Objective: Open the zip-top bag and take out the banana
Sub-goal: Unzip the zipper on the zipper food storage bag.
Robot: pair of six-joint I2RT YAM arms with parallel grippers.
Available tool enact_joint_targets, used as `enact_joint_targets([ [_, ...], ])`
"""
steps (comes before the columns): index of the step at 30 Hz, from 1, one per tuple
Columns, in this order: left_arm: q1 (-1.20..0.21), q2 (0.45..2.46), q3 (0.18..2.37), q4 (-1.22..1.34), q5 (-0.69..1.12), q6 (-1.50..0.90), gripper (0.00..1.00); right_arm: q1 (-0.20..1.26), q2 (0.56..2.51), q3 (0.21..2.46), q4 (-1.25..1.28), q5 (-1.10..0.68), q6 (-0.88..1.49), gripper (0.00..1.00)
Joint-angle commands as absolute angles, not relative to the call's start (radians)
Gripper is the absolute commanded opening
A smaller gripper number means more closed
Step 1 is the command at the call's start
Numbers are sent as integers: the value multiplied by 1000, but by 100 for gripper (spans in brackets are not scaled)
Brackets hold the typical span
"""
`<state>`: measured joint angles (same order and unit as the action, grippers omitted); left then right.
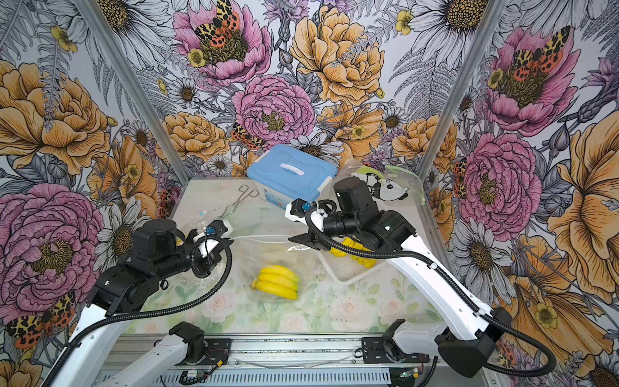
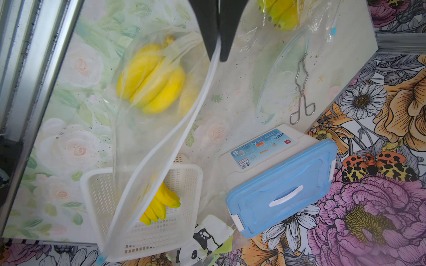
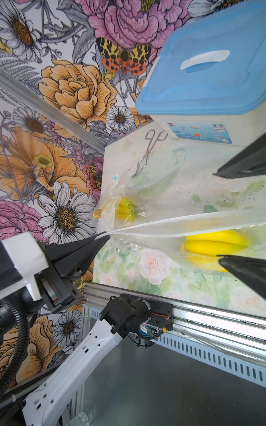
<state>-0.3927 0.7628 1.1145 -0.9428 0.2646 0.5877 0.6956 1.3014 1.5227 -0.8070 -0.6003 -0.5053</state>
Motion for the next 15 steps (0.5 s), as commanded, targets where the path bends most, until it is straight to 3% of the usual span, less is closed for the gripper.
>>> enact_joint_targets([
  [1,-400,750,1112,-924,240,606,0,724,1367,1569,-808,-624,-539,54],
  [15,-402,728,1104,-925,246,604,0,744,1497,1644,-807,-633,-541,37],
])
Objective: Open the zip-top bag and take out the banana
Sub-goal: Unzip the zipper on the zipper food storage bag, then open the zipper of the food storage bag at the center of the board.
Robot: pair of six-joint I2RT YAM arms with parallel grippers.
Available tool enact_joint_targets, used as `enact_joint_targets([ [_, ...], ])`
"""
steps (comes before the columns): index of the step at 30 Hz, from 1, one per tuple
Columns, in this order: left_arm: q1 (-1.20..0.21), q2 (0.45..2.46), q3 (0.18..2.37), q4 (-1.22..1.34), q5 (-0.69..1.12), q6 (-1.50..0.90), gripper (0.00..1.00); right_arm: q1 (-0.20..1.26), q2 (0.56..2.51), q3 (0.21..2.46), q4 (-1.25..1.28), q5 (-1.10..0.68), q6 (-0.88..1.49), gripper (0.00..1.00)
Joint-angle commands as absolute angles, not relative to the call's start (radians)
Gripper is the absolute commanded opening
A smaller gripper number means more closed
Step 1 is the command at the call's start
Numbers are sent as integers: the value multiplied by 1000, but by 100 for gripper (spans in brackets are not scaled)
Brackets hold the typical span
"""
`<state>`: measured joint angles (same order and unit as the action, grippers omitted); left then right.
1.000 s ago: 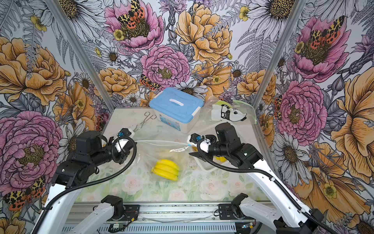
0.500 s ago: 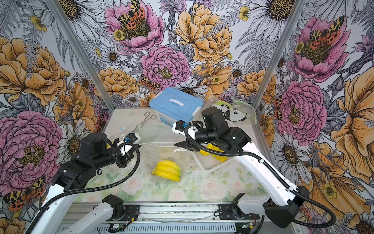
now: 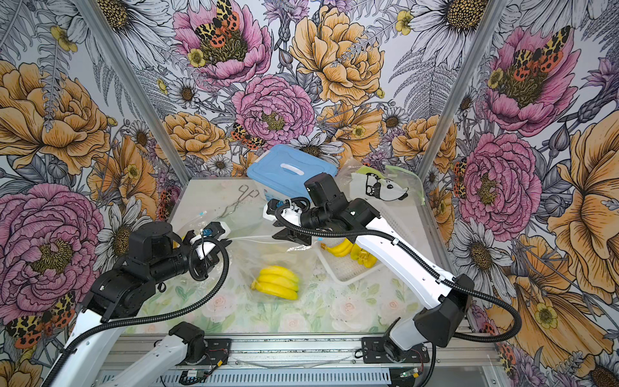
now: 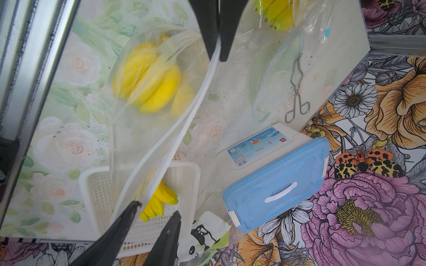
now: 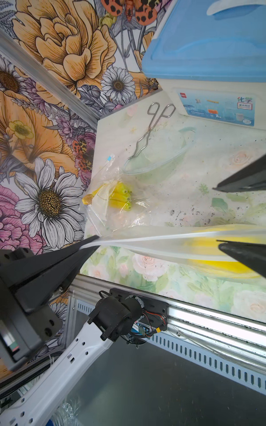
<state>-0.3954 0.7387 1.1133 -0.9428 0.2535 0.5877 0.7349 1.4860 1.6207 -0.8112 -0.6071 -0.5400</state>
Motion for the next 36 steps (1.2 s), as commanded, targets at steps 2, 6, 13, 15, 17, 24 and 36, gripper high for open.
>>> enact_joint_targets([
  [2,-401,729,1103,-924,248,605,0,745,1495,1635,-807,-632,-541,36],
  [6,-402,730,1104,-923,249,606,0,750,1491,1608,-809,-622,-549,35],
  [13,-403,732,1109,-924,251,601,0,759,1486,1574,-810,-600,-571,35],
  [15,-402,730,1112,-924,250,601,0,760,1491,1575,-810,-598,-571,35],
  [17,-402,730,1113,-924,251,596,0,762,1497,1577,-810,-594,-571,32],
  [24,-403,729,1111,-923,254,585,0,782,1526,1607,-810,-565,-551,0],
  [36,-312,694,1207,-839,93,245,99,788,1688,2043,-795,-332,-30,0],
])
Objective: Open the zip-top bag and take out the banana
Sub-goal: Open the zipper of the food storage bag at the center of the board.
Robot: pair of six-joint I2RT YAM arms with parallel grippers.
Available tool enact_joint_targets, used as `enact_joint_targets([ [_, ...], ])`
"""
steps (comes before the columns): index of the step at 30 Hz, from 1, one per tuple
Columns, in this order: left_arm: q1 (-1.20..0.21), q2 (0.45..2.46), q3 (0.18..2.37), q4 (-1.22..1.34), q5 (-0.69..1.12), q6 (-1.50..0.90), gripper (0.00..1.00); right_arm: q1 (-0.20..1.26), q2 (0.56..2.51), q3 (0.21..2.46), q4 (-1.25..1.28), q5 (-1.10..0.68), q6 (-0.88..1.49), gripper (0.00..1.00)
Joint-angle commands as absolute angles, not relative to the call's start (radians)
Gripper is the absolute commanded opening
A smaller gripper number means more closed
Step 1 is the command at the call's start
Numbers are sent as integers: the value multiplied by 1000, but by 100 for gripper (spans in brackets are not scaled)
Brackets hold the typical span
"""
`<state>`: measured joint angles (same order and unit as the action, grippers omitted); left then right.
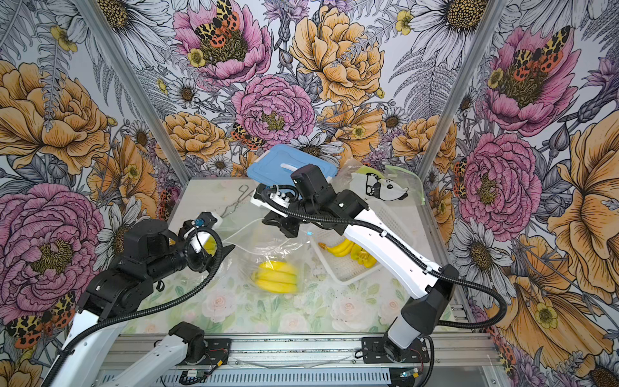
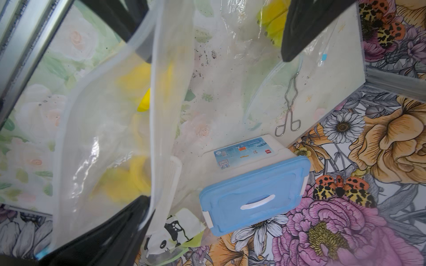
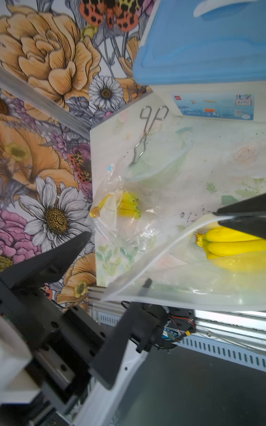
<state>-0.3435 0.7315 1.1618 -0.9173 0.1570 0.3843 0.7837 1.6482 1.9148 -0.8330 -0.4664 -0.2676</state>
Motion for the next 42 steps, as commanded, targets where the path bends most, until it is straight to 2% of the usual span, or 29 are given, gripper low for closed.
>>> enact_joint_targets([
  [1,-289,683,1214,-820,88,201,99,787,1719,2106,-796,-275,43,0],
  [6,-232,676,1257,-819,119,57,99,788,1810,2287,-795,-145,303,0],
  [12,-229,675,1225,-818,166,-199,99,835,1832,2241,-760,-35,542,0],
  [16,-233,670,1161,-812,191,-305,99,861,1793,2037,-591,-58,662,0],
  [21,-239,653,1069,-791,196,-404,99,862,1718,1608,-178,-130,901,0],
  [25,-258,654,1020,-785,200,-460,99,865,1716,1404,83,-165,1059,0],
  [33,-282,674,973,-782,156,-530,97,875,1720,1354,175,-185,1086,0],
  [42,-304,787,963,-675,148,-617,95,888,1748,1374,213,-233,1094,0],
])
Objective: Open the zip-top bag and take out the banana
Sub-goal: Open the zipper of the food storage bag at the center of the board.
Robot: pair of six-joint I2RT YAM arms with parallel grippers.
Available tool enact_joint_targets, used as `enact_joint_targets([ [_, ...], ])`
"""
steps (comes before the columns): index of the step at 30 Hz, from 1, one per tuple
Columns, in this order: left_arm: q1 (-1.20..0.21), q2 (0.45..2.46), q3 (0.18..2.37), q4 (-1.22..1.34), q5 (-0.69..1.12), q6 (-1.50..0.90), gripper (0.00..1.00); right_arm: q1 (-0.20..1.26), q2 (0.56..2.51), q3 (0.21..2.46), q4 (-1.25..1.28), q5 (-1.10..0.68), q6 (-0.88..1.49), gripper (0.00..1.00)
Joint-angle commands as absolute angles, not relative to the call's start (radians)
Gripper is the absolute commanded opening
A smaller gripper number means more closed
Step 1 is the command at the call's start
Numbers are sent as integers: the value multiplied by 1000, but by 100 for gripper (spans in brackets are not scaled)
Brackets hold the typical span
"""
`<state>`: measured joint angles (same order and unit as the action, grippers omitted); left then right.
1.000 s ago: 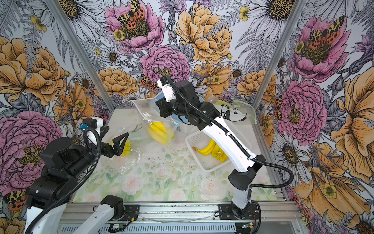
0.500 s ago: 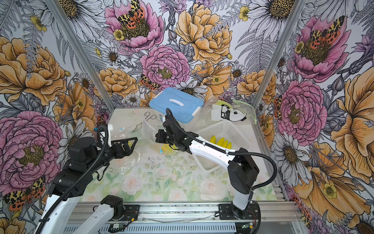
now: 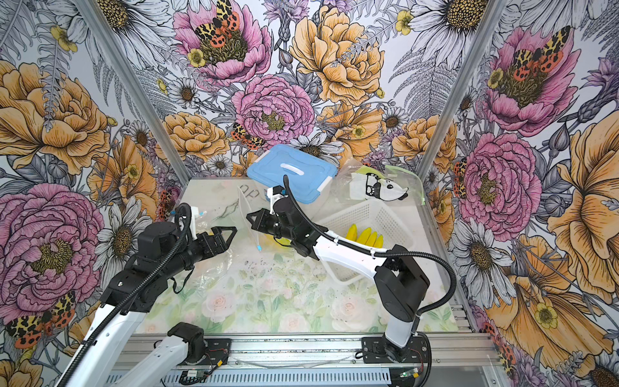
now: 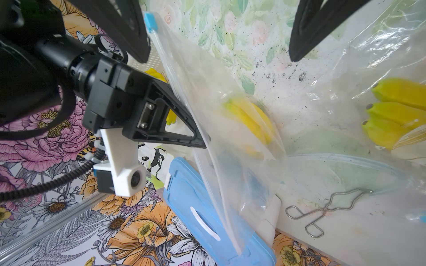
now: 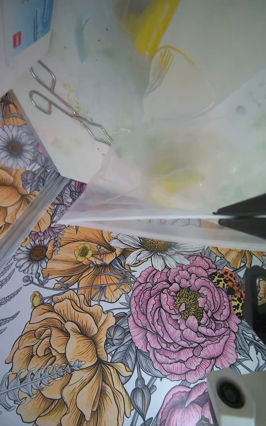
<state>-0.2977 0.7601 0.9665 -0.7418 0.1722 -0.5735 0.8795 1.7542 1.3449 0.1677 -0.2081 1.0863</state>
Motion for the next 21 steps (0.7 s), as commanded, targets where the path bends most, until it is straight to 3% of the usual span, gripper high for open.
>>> enact_joint_targets([
  [1,-302,805,966,-672,144,-623,95,888,1747,1380,210,-237,1086,0],
  [6,-293,875,973,-608,153,-642,94,888,1750,1401,195,-256,1066,0],
  [12,-276,959,1009,-598,152,-633,84,888,1743,1394,189,-256,1057,0],
  [15,-257,979,1009,-598,155,-635,76,888,1740,1401,183,-258,1048,0],
  [21,-226,1007,1030,-610,154,-628,52,884,1728,1406,157,-256,1027,0],
])
